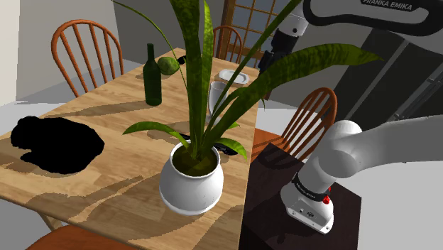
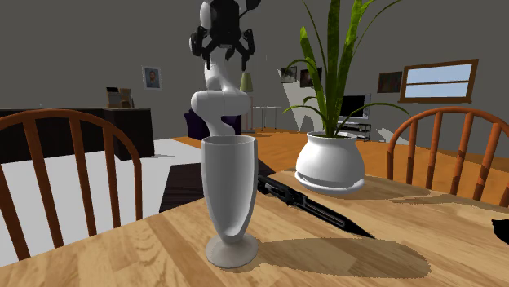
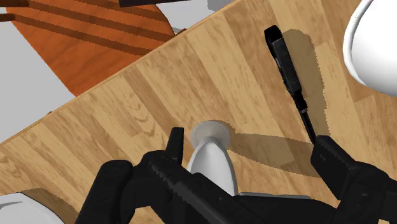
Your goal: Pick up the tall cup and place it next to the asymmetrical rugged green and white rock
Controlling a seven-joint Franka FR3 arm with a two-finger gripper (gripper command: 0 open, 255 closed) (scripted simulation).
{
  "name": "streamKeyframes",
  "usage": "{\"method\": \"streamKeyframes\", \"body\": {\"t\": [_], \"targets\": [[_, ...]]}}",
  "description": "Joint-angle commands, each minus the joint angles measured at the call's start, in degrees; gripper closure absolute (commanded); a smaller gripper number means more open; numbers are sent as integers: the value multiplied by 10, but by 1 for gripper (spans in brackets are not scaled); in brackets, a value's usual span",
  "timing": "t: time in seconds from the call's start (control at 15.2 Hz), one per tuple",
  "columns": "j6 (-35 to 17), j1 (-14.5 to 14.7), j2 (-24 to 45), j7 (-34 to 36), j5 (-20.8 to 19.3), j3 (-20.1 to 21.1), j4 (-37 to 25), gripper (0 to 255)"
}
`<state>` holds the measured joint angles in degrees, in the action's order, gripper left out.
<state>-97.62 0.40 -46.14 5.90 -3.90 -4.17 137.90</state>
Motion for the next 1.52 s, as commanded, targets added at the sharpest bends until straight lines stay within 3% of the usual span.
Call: {"method": "streamKeyframes", "body": {"t": [0.0, 0.73, 1.32, 1.45], "targets": [[0, 0, 0, 0, 0, 0, 0, 0], [-147, 9, 245, 20, 11, -3, -81, 0], [-208, 12, 453, 26, 28, -6, -214, 0], [-217, 12, 471, 26, 30, -6, -222, 0]]}}
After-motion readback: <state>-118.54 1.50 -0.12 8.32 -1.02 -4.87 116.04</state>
